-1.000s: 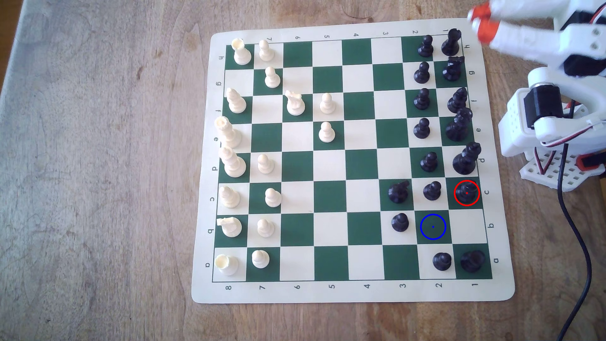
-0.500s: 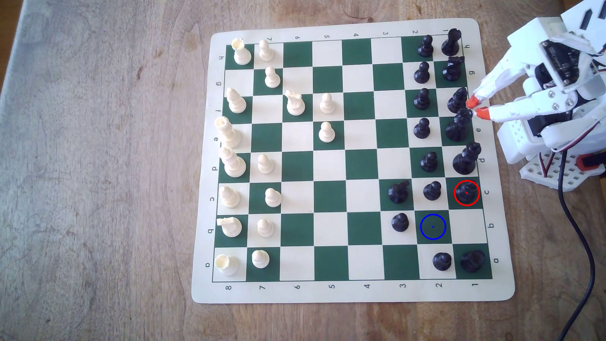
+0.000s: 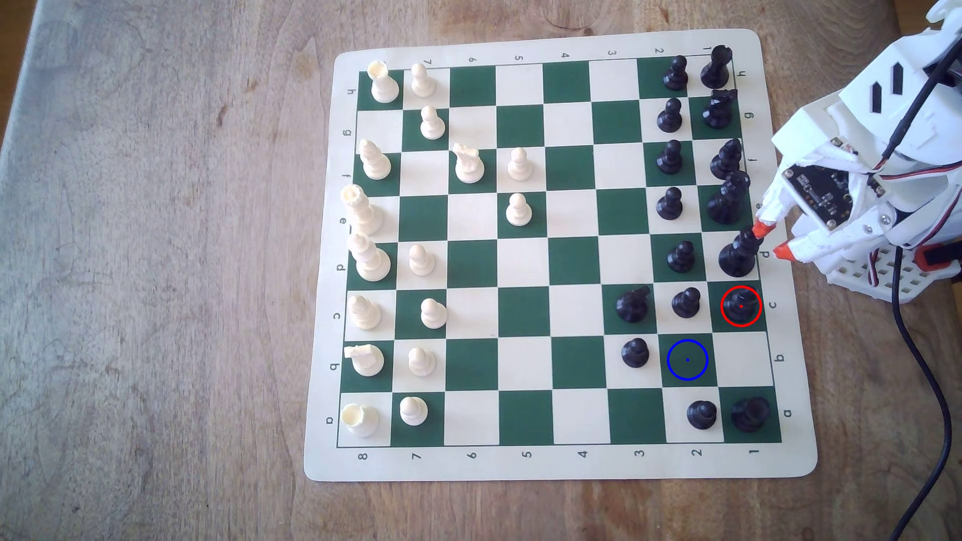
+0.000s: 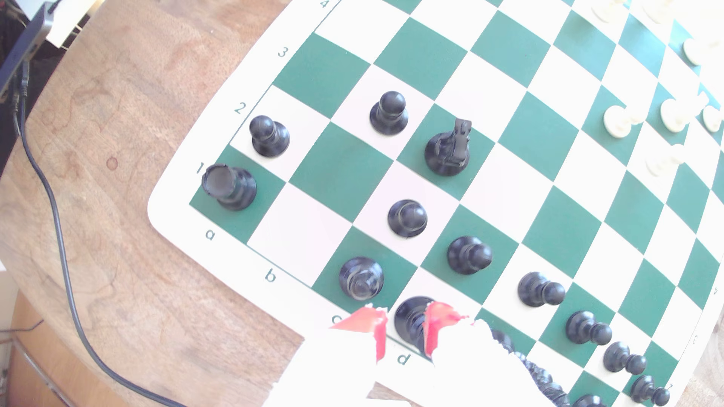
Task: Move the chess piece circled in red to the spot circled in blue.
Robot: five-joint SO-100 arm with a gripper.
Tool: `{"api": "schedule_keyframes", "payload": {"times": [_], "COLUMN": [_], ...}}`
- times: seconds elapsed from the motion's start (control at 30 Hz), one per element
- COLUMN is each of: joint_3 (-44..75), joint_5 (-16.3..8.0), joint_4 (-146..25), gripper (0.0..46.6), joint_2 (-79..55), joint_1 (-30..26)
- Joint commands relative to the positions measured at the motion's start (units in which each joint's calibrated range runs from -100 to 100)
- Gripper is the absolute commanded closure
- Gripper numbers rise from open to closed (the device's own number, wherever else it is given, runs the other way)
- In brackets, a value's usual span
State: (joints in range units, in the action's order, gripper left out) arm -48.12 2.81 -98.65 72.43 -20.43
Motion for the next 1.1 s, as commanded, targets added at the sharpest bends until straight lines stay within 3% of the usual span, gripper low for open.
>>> {"api": "schedule_keyframes", "payload": {"times": [0.0, 0.07, 0.2, 0.37, 0.57, 0.7, 1.07], "joint_3": [-1.10, -0.83, -1.20, -1.47, -6.54, -8.81, -11.08], "joint_5": [-0.44, -1.76, -2.34, -4.59, -4.79, -5.08, -5.76], "joint_4": [0.28, 1.68, 2.41, 4.79, 7.16, 9.37, 14.12], "gripper": [40.6, 38.6, 39.4, 34.5, 29.5, 33.2, 33.9], "joint_2": [-2.65, -4.61, -7.75, -11.40, -12.67, -12.76, -14.79], "joint_1": [-1.20, -1.20, -1.20, -1.20, -1.59, -1.90, -1.98]}}
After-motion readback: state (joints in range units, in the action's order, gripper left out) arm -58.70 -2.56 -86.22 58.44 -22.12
